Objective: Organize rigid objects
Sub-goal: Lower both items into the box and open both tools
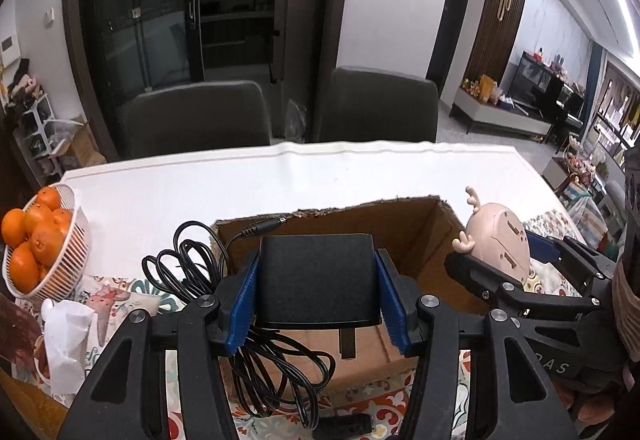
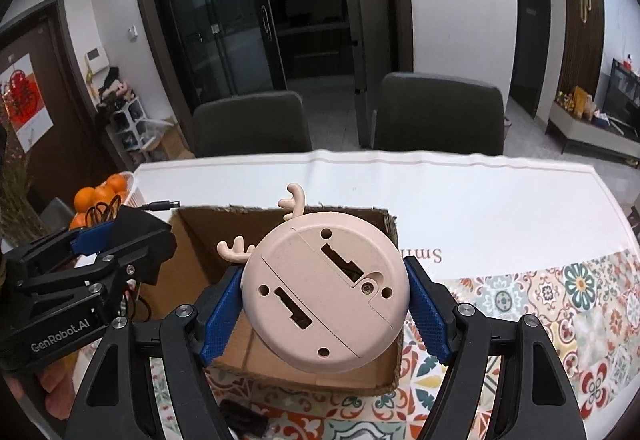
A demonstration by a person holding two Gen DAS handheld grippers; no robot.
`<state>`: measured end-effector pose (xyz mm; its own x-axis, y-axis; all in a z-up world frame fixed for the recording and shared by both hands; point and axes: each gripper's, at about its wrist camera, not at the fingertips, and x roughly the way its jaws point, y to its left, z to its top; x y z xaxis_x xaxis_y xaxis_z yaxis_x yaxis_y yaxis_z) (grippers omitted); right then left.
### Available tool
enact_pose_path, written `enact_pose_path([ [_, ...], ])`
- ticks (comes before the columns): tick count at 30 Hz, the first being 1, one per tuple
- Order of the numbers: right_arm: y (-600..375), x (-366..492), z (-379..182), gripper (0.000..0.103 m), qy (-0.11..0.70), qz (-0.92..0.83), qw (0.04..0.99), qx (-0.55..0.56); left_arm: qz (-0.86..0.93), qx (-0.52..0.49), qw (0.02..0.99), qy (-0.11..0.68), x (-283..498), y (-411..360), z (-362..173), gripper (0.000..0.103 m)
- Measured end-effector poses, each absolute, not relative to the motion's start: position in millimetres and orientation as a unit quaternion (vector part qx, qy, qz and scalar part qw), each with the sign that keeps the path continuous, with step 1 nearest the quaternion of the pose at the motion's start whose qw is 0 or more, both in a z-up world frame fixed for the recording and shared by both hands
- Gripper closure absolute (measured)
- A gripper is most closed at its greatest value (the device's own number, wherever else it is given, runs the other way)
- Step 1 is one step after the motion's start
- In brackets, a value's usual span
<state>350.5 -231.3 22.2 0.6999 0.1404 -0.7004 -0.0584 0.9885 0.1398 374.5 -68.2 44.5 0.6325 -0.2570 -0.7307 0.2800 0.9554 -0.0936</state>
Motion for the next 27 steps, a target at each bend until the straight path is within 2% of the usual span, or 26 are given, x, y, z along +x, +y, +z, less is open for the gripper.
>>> enact_pose_path([
  [14,-235.1,366.6,-9.4,0.026,0.429,0.066,0.899,0.057,-0.144,0.025,0.891,0.429,390.7,-72.1,21.4,0.049],
  [27,-231.2,342.2,2.4,0.026,0.399,0.058,0.915,0.035,-0.133,0.032,0.906,0.401,355.8,-63.2,30.1,0.049],
])
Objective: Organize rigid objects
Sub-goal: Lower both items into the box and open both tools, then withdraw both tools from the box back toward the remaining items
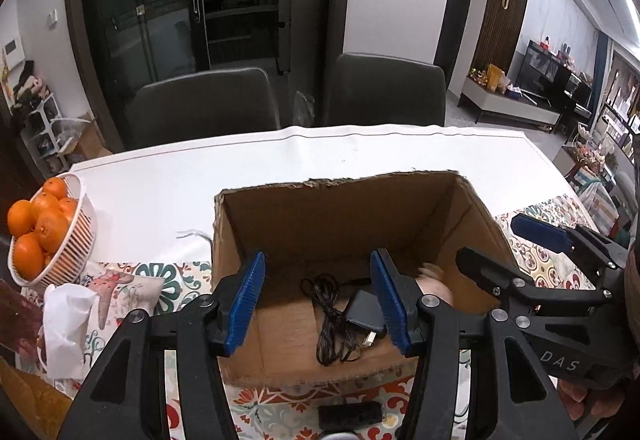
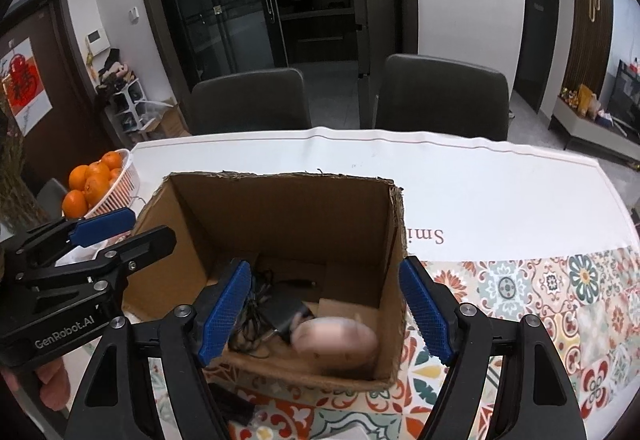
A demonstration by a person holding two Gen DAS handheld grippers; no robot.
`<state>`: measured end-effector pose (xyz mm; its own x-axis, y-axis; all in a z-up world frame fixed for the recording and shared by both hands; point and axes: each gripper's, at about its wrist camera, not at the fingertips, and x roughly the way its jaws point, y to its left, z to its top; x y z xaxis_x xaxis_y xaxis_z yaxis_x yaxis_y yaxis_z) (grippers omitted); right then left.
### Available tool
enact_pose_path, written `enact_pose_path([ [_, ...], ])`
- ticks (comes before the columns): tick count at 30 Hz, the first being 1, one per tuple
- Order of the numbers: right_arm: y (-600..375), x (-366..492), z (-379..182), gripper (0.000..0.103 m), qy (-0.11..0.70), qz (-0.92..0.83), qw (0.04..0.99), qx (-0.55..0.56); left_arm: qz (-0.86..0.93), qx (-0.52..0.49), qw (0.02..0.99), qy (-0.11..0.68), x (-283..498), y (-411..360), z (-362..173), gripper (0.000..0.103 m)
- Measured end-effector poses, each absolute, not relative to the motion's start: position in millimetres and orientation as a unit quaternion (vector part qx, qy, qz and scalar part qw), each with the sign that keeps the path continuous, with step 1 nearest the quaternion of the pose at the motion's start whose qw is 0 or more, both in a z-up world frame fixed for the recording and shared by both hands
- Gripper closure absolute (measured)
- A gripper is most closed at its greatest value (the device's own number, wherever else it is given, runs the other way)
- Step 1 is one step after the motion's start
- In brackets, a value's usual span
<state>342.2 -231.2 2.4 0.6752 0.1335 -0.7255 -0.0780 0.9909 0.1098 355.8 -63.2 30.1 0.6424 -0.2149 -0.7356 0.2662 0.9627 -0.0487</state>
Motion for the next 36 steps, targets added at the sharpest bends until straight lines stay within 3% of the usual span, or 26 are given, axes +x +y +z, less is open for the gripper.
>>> enact_pose_path([
  [17,-235.2,253.1,45.2,0.025,0.305,0.017,0.952,0.026,-0.153,0.045,0.929,0.333,269.1,-62.3,62.1,0.048],
  [36,-244.7,157.1,49.7,0.02,0.253,-0.045,0.966,0.037,-0.195,0.068,0.935,0.289,183.3,-73.5,55.1,0.042],
])
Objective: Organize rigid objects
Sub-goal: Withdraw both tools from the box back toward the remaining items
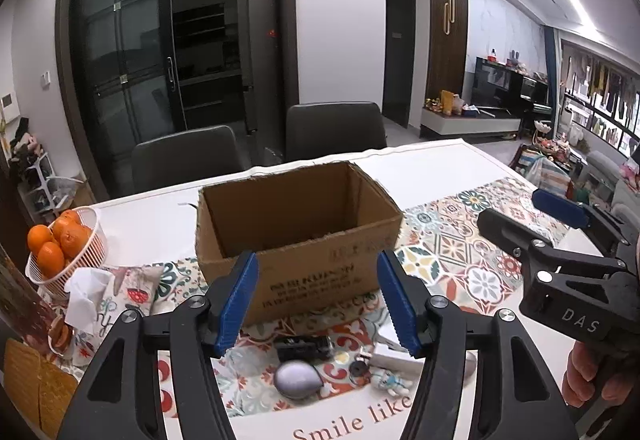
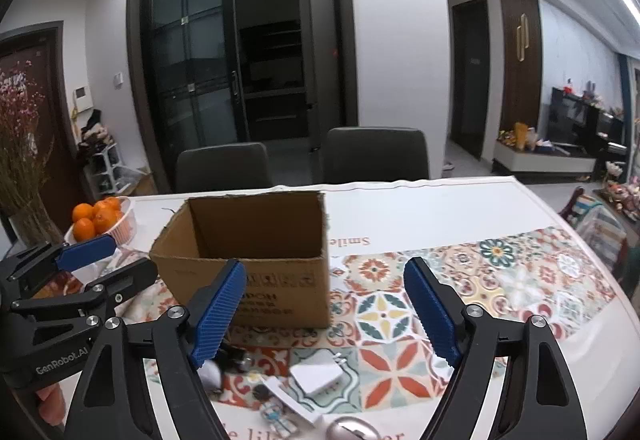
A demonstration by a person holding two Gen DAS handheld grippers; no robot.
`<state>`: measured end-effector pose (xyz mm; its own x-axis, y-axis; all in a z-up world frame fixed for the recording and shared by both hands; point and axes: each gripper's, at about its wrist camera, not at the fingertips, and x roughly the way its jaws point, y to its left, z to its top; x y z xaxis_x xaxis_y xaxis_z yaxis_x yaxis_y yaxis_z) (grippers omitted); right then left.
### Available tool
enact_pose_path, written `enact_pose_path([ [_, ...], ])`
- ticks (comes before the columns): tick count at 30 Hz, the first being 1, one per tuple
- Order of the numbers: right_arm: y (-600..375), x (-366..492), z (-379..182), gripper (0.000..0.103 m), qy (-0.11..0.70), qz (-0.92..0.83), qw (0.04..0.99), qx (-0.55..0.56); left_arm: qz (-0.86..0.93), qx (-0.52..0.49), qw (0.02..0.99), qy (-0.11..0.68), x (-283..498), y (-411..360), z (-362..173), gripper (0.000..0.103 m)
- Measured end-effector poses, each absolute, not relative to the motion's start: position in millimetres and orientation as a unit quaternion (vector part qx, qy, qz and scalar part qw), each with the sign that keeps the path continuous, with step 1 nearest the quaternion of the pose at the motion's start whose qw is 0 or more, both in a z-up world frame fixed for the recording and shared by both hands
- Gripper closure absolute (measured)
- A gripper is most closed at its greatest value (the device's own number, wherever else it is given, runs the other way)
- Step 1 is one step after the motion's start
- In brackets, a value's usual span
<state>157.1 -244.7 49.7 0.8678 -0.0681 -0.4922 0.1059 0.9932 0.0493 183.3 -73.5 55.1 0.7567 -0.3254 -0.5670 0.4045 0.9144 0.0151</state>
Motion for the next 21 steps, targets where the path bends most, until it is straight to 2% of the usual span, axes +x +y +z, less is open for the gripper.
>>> enact_pose_path([
  [10,-244.3,116.6,31.2,0.018,0.241,-0.064,0.968,0.023,-0.222,0.089,0.928,0.286,155.1,-88.0,32.5,0.041],
  [21,-254.9,95.2,2.2,0.018,0.275,-0.072,0.958,0.029,-0.238,0.096,0.921,0.293,135.3,-99.2,7.9,0.04],
])
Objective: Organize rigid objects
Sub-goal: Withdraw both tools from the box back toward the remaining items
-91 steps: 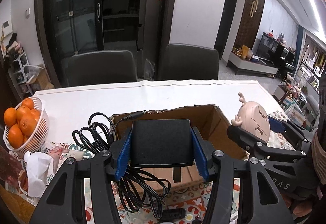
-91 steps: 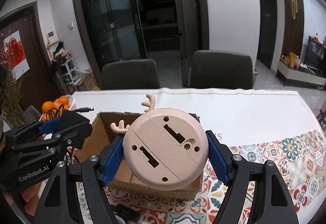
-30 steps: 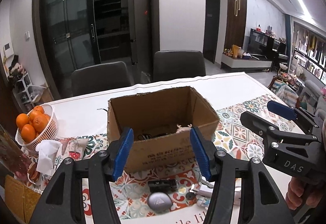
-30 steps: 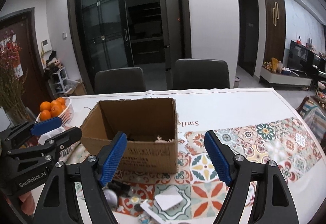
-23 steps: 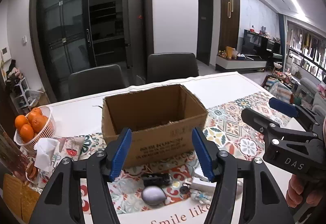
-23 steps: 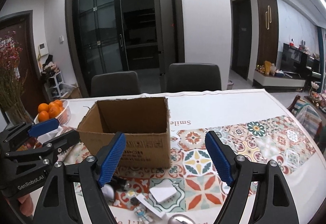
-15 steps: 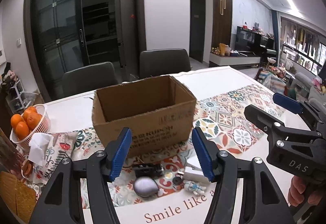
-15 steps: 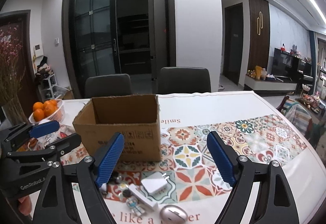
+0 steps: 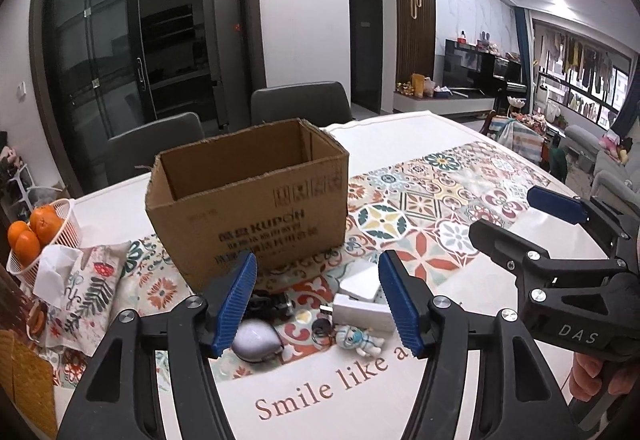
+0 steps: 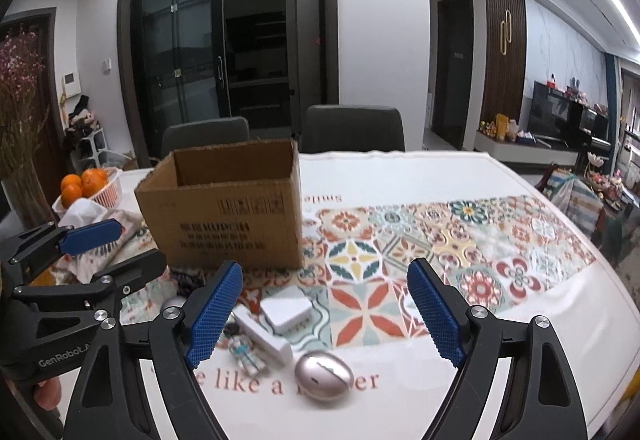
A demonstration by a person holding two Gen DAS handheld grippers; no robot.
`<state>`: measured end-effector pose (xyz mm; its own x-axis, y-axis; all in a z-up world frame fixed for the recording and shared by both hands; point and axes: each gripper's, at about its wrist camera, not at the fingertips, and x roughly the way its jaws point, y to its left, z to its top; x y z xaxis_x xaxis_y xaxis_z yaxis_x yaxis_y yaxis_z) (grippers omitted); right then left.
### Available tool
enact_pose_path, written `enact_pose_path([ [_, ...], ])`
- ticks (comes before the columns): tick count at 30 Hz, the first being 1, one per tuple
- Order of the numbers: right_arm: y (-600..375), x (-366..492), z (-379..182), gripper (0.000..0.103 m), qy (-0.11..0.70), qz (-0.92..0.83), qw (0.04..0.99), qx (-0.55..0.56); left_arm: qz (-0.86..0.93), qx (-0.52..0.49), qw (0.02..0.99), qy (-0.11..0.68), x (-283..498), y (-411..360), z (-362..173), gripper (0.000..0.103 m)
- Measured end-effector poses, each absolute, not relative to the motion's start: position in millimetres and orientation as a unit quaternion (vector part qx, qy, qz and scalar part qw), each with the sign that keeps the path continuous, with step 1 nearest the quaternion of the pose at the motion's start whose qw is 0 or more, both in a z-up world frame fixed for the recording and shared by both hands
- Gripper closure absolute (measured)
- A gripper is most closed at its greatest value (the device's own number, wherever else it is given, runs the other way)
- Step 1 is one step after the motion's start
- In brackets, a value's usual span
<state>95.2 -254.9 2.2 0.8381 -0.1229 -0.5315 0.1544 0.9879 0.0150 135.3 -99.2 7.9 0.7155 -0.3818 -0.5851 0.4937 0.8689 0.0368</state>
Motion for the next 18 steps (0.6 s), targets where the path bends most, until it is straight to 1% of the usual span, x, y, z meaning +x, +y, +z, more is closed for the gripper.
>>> enact_pose_path([
  [18,-264.0,84.6,-60.5,0.018,0.375,-0.086,0.922,0.053,-0.267,0.114,0.892,0.348,138.3,-113.2,-46.2,0.04],
])
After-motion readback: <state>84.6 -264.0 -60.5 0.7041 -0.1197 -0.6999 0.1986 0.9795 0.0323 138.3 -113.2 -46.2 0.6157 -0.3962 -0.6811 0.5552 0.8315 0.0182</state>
